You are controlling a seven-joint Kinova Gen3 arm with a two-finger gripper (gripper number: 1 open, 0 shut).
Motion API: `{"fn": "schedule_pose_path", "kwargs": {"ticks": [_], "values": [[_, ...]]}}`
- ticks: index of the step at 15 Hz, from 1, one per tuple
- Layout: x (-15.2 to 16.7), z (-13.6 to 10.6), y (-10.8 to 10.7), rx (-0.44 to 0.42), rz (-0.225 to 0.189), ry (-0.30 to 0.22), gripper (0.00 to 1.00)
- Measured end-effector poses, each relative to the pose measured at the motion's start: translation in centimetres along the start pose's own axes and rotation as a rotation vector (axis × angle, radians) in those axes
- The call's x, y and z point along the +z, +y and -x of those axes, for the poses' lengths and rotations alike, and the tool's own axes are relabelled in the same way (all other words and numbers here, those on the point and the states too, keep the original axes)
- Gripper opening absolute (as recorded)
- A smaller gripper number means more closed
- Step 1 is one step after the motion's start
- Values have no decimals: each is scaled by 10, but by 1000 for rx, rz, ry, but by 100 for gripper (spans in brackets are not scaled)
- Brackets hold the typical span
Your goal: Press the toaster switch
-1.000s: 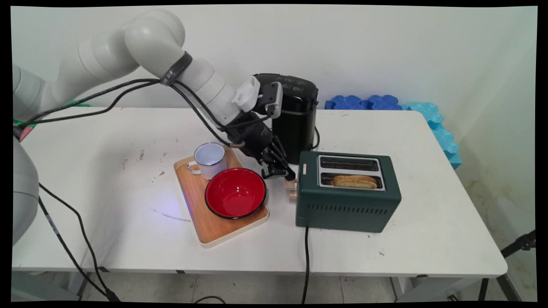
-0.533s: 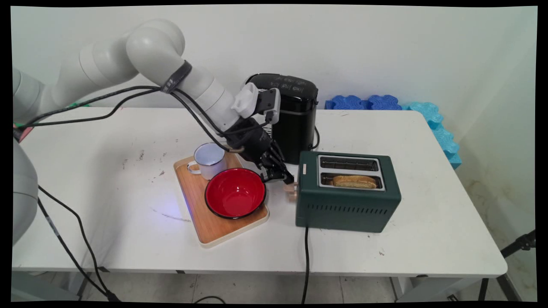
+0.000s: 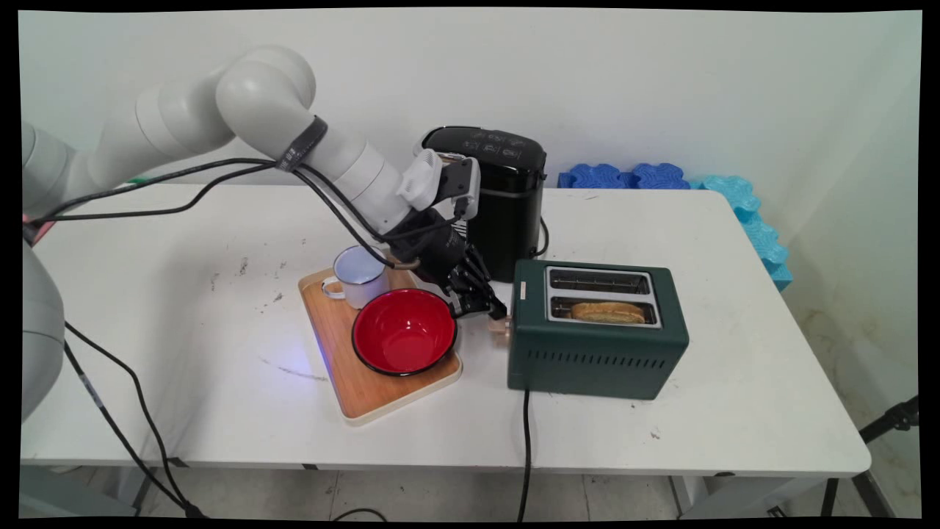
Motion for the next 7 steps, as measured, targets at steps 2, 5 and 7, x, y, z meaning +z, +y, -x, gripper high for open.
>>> {"fn": "schedule_pose_path", "kwargs": {"ticks": [2,5,7], "values": [[1,2,1,0,1,2,0],[2,5,2,0,0,4,0],[2,6,3,1,-2,7,0]]}}
